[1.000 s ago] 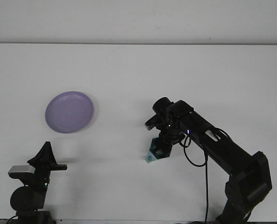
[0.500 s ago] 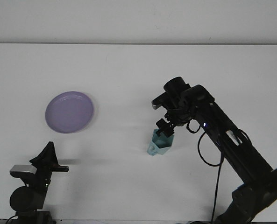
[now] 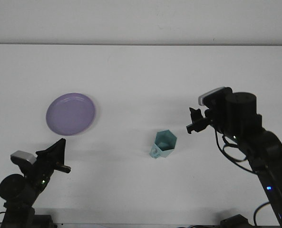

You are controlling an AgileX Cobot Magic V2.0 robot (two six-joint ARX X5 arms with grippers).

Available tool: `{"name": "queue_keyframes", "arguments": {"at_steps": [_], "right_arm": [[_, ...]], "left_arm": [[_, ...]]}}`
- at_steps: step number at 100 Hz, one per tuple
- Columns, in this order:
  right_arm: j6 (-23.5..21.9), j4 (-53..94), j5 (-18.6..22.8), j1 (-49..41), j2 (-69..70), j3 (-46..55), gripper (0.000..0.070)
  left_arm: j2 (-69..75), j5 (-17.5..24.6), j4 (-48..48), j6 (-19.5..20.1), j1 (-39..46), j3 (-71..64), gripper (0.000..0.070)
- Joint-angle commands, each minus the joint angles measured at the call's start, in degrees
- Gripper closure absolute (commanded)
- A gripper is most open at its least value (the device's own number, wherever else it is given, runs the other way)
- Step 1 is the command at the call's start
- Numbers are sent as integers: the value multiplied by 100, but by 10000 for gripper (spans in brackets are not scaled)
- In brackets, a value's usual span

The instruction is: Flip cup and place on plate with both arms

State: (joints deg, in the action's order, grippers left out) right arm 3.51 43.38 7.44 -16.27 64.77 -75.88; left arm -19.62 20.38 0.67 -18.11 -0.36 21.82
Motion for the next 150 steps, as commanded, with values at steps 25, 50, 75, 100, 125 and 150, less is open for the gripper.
{"name": "queue_keyframes", "arguments": {"at_steps": [25,50,75,100,125,150], "right_arm": [[-529,-2166,-59,315,-2356,3045,353],[-522,-2754,-800,319,-3657,4234,355],[-518,-2682,-898,317,-4000,4485,355],[-501,-2651,-896,317,-3998,4485,355],[-507,-2621,-894,317,-3998,4485,355],[-509,-2618,-896,317,-3998,4485,355]], "left_arm": [[-2535,758,-1480,166,-739,2297,688],[-4450,754,-2916,898,-1814,4157,683],[-6290,348,-4120,1180,-2809,5836,329],[-7851,46,-4833,1292,-3504,7158,230],[-8988,46,-5209,1266,-3941,8258,230],[-9818,33,-5460,1270,-4236,8981,231]]}}
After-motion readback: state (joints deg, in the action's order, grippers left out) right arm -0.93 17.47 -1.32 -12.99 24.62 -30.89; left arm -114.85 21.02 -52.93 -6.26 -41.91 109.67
